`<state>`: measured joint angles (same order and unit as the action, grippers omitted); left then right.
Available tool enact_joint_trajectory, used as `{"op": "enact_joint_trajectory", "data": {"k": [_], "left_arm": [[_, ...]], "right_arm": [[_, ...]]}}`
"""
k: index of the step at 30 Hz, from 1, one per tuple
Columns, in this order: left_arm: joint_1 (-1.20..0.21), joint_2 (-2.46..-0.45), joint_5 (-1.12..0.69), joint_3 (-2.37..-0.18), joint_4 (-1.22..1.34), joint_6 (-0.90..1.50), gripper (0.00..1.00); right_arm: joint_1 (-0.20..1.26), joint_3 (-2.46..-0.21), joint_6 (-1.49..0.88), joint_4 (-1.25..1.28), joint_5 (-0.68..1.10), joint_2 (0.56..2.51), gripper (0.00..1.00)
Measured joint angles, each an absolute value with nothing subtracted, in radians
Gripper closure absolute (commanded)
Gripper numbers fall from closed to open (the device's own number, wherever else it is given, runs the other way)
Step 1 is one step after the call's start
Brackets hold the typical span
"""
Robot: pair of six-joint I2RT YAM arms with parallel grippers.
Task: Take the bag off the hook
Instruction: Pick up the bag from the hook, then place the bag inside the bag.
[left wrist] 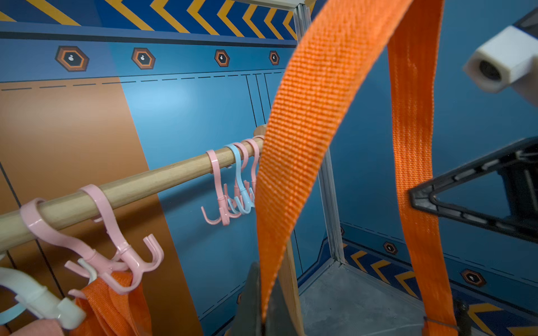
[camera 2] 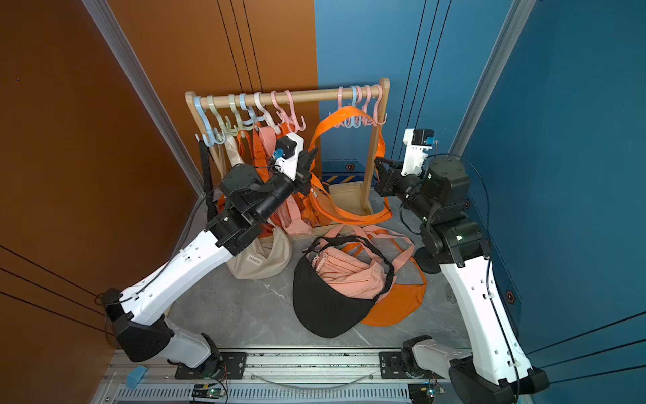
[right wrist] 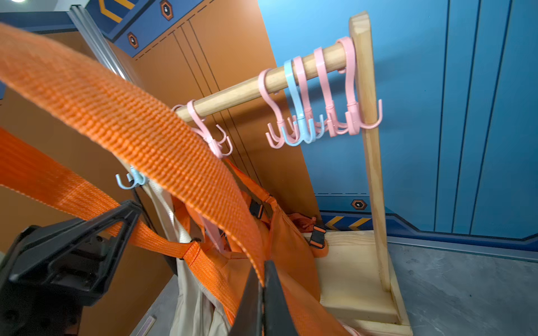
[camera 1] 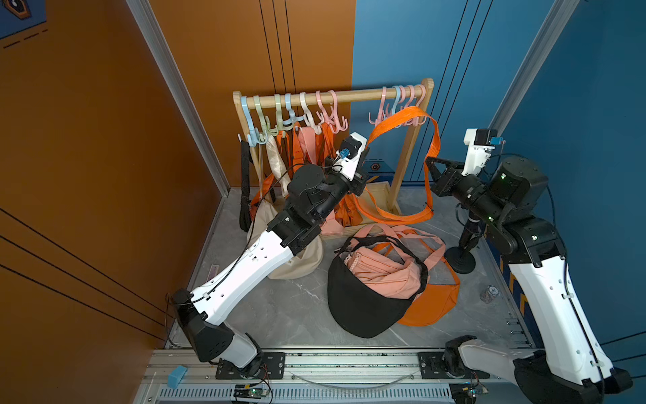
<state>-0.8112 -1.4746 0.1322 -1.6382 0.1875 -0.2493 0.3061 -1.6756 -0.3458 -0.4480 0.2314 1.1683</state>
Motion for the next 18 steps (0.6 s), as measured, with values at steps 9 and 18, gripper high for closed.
{"op": "enact_joint_trajectory", "data": {"k": [9, 18], "left_arm": [[-0.952, -1.225, 0.266, -1.432, 0.16, -0.318, 1.0], [-1.079, -0.989, 0.344, -1.305, 0.065, -0.333, 1.0]], "right_arm": [[0.395, -1.636, -0.31, -0.476, 0.268, 1.042, 1.0], [0.45, -1.557, -0.285, -0.498, 0.371, 0.896, 1.0]]}}
